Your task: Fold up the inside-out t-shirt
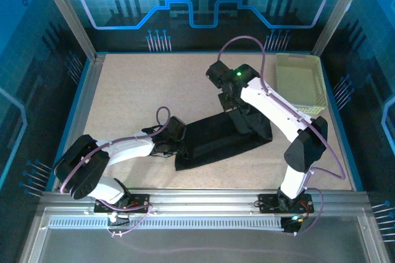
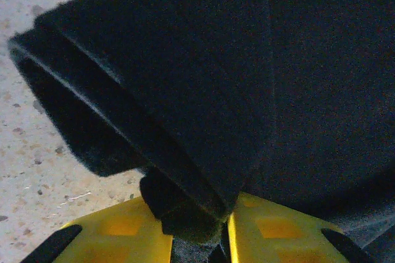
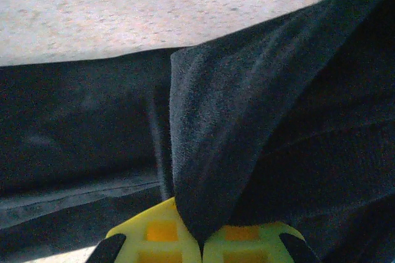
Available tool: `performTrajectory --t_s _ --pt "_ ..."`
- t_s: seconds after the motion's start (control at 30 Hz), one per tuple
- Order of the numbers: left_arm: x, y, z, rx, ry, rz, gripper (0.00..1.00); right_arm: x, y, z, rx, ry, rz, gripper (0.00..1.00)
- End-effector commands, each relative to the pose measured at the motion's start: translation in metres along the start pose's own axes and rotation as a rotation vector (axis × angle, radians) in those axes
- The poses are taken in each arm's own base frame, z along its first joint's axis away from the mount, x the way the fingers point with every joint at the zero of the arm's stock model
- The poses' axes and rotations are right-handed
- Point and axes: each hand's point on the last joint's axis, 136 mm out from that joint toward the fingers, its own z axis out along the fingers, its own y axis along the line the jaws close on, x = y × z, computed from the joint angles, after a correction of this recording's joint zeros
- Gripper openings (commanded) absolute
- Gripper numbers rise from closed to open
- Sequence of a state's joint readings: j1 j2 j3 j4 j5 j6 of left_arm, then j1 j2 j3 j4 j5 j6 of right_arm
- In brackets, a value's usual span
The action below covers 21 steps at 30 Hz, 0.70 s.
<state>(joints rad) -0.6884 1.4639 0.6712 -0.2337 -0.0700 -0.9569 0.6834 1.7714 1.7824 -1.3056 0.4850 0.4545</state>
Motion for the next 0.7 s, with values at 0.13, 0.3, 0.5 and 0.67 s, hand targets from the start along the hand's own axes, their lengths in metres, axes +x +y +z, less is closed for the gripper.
performTrajectory --t_s 0.13,0.3,0.5,0.67 --pt "0.001 0.001 -0.001 0.045 -0.026 -0.038 0.29 0.011 0.061 -0.021 -0.160 0.001 -0.005 0.00" --pt "0.002 0.005 -0.002 0.048 -0.043 -0.041 0.29 0.018 0.100 -0.025 -0.280 0.029 -0.002 0.00" --pt "0.005 0.010 -0.004 0.075 -0.057 -0.062 0.29 0.026 0.123 -0.019 -0.293 0.049 0.002 0.01" --pt "0.004 0.013 -0.007 0.088 -0.073 -0.069 0.30 0.029 0.150 -0.018 -0.374 0.066 0.025 0.01"
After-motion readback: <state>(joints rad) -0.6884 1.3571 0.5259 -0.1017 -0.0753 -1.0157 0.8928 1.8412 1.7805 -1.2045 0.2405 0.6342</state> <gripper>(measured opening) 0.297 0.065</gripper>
